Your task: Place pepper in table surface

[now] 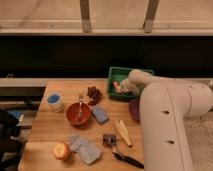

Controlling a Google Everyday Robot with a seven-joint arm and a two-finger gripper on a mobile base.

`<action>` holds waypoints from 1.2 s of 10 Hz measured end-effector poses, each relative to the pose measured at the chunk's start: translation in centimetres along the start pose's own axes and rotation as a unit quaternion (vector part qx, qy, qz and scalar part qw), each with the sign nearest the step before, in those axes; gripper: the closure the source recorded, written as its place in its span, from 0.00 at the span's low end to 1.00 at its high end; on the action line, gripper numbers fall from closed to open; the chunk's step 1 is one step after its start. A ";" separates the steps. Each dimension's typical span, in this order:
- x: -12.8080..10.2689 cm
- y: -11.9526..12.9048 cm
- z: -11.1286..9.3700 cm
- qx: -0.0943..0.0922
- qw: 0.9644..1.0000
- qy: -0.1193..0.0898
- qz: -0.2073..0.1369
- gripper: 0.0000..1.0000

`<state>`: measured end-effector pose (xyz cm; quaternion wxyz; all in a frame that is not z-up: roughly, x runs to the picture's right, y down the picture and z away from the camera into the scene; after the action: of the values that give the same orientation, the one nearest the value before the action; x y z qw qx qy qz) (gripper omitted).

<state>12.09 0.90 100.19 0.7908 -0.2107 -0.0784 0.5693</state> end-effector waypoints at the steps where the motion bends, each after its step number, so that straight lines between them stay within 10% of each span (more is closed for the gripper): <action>1: 0.0 0.0 0.0 0.000 1.000 0.000 0.000 1.00; 10: -4.8 -0.7 -9.5 0.015 0.996 -0.082 0.025 1.00; 12: -5.4 -0.3 -10.6 -0.005 0.996 -0.086 0.028 1.00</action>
<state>14.38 -6.77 91.38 0.7640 -0.1665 -0.1432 0.6067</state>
